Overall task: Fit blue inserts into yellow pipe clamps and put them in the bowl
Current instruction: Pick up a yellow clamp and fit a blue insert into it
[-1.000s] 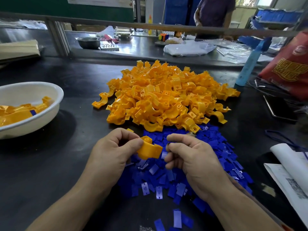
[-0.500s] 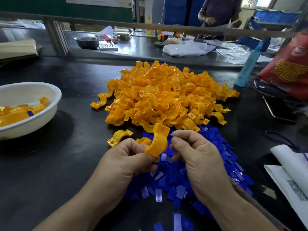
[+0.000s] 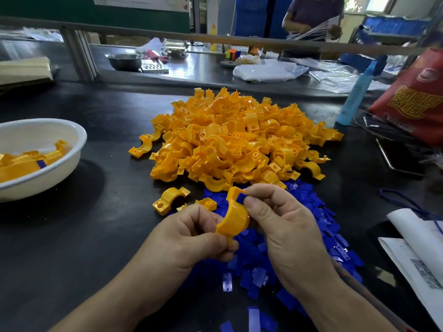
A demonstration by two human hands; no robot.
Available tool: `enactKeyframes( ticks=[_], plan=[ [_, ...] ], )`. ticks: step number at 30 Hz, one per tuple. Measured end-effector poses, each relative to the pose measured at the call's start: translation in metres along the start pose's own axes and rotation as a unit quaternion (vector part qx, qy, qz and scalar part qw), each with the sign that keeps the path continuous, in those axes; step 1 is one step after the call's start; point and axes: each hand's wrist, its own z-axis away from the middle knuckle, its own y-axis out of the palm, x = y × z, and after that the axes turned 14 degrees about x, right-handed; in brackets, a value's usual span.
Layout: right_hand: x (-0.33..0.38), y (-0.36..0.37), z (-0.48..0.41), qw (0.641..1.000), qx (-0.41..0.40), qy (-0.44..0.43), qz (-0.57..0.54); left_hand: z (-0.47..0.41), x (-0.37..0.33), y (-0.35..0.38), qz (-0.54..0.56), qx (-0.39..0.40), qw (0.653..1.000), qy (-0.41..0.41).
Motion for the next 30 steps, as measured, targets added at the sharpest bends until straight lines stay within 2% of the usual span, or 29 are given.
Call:
enactKeyframes(
  ticks=[5,9,17,20,22,27,30],
  plan=[
    [0.001,-0.0026,-0.0031,0.988,0.016,0.051,-0.142,0.0005,0.0001,-0.0015,-0.008,0.026,1.0,-0.001],
    [0.0023,-0.004,-0.0022,0.98,0.05,0.083,-0.174,0.001,0.0003,-0.0022,-0.006,0.042,0.999,-0.012],
    [0.005,0.0,0.0018,0.999,0.017,0.022,-0.033,0.0031,-0.0046,-0.002,0.013,0.054,0.998,-0.027],
    [0.0069,0.0015,0.0049,0.998,-0.005,-0.032,0.047,0.0038,-0.0059,-0.0015,0.042,0.066,0.997,-0.023],
    [0.0072,0.0023,0.0053,0.997,-0.005,-0.046,0.063,0.0039,-0.0059,-0.0012,0.053,0.075,0.996,-0.016],
    [0.0028,-0.0004,0.0001,0.994,0.028,0.059,-0.084,0.0044,-0.0016,-0.0014,-0.043,0.083,0.996,-0.017],
    [0.0021,-0.0036,-0.0018,0.985,0.046,0.089,-0.138,0.0053,-0.0001,-0.0007,-0.094,0.077,0.992,-0.022]
  ],
)
